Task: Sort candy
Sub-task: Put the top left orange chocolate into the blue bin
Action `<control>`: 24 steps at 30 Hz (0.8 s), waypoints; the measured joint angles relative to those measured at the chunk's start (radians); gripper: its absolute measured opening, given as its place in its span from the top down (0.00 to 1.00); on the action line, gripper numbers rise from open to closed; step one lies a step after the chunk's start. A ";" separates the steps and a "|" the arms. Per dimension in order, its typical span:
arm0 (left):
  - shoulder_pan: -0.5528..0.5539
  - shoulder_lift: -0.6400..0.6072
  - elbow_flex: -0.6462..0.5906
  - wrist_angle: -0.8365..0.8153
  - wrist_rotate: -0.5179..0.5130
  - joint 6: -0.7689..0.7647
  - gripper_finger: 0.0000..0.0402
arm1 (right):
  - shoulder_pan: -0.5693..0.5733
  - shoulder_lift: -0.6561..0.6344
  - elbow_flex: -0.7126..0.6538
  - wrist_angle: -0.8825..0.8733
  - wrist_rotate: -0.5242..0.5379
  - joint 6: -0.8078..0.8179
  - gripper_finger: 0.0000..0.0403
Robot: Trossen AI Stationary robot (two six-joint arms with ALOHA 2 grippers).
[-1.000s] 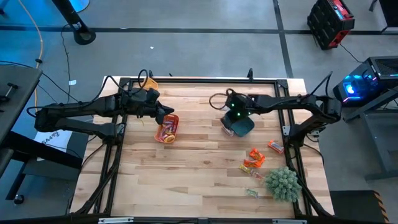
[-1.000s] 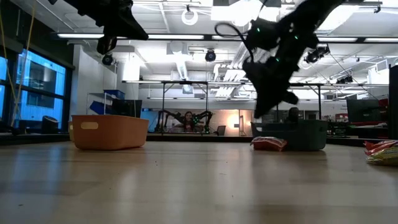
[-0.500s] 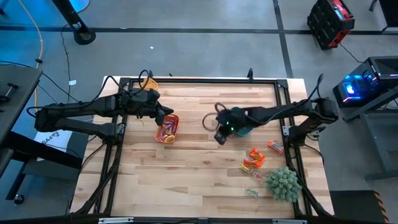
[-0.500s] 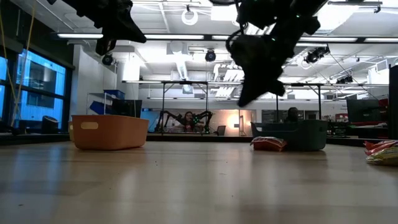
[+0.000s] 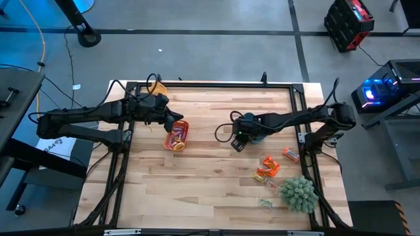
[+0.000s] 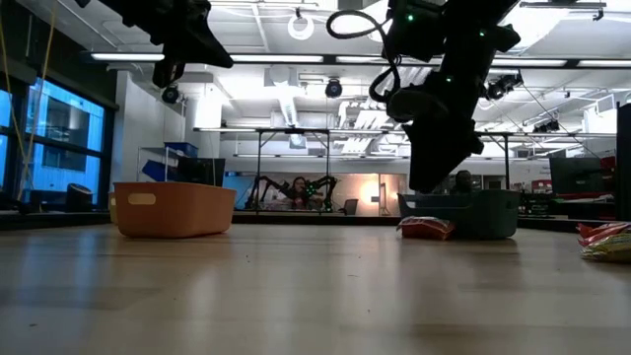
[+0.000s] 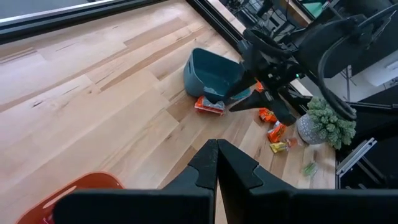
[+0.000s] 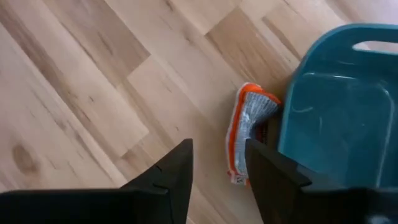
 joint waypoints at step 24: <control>-0.001 0.001 0.000 0.015 -0.001 -0.021 1.00 | -0.097 0.014 0.000 -0.010 -0.154 0.023 0.65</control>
